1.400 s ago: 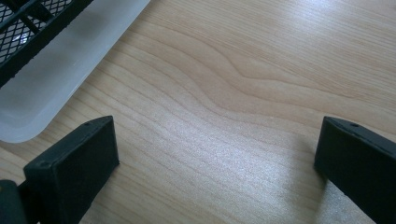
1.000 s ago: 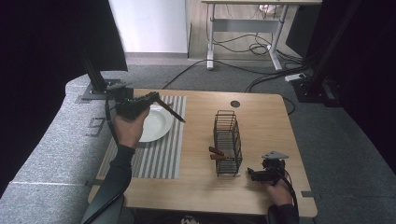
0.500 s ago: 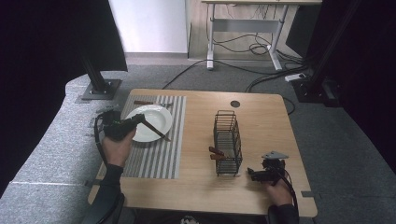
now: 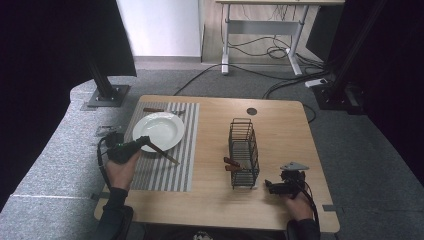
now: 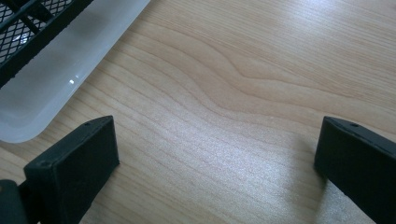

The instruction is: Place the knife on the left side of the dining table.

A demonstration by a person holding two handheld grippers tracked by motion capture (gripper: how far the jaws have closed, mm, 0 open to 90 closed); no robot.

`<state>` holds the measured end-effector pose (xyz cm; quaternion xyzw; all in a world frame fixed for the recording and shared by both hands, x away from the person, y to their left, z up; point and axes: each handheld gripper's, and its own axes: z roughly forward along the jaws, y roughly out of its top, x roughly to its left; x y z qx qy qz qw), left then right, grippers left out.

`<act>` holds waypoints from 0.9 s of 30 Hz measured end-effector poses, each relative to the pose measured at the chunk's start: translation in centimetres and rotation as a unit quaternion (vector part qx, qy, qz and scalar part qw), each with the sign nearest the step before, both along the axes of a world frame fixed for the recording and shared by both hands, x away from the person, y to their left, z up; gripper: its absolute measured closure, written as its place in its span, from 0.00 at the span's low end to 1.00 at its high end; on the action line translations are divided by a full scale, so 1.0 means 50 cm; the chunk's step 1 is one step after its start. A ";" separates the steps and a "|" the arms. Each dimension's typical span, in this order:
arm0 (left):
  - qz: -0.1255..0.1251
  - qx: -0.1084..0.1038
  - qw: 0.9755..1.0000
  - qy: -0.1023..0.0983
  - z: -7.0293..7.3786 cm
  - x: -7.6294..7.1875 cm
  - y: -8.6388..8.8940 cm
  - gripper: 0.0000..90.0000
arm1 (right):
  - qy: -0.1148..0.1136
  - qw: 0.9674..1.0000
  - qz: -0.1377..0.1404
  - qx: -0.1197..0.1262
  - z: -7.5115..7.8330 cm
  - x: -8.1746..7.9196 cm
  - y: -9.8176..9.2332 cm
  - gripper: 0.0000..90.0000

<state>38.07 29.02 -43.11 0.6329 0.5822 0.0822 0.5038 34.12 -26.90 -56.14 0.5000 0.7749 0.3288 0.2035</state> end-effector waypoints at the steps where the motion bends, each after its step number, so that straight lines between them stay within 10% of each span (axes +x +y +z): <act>1: 0.000 0.000 1.000 0.000 -0.002 0.000 0.003 0.89 | 0.000 1.000 0.000 0.000 0.000 0.000 0.000 0.00; 13: 0.027 0.056 0.998 -0.022 -0.029 0.008 0.022 0.81 | 0.000 1.000 0.000 0.000 0.000 0.000 0.000 0.00; 27: 0.050 0.038 0.998 -0.022 -0.079 0.011 0.062 0.74 | 0.000 1.000 0.000 0.000 0.000 0.000 0.000 0.00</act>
